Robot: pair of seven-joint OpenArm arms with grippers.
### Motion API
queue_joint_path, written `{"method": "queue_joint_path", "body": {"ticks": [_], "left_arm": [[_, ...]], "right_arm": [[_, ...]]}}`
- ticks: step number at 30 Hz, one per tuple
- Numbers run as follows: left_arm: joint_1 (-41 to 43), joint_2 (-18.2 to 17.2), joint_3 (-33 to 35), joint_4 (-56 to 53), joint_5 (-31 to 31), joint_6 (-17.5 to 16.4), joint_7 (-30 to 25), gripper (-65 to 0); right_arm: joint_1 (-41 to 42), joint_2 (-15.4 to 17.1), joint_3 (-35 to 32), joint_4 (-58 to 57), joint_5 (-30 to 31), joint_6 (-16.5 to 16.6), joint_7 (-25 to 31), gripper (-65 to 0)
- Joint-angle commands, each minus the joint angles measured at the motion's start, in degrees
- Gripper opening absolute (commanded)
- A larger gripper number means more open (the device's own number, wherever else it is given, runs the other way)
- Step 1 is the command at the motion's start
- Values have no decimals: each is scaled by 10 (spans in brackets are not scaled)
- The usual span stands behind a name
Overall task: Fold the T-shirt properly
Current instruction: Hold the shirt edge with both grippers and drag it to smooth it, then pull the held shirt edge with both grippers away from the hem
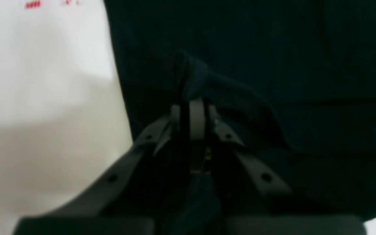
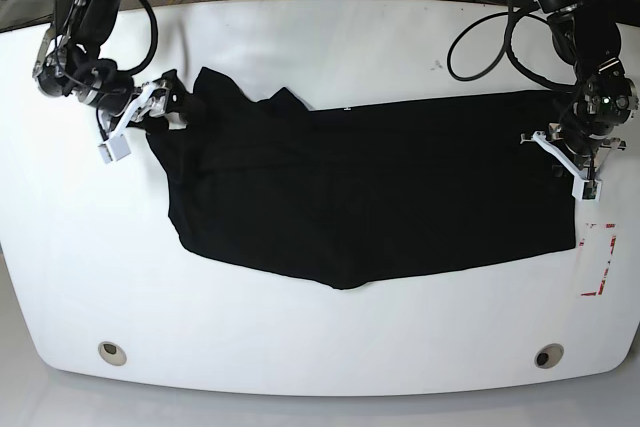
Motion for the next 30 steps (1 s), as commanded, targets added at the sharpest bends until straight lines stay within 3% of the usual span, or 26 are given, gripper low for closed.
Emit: {"method": "queue_joint_path", "body": {"ticks": [1,12,15,18,22,30], "left_arm": [[2,-11,-2,10,-2,0,-21,-650],[21,-12,-4,10,-2,0,-24,-650],[21,-12,-5,10,-2,0,-24,-650],[21,-12,-5,10,-2,0,-24,-650],[21,-13,-5,13,-2,0,-24,-650],[23,-33,-6,15,-3,0,-24,-650]], "right_arm": [[-13,-1,-2,13,15,3,31,-75],[-46,-6,-69,7,14,3,118,-81],[-42,-12,-103,-30,14,3,156,-189],[-41,-12,-106,-58,18,3,167,-401],[-53,-11,-104,-21,26,3,166,-629],[-101,17,-103,122,70,3,166,-650]]}}
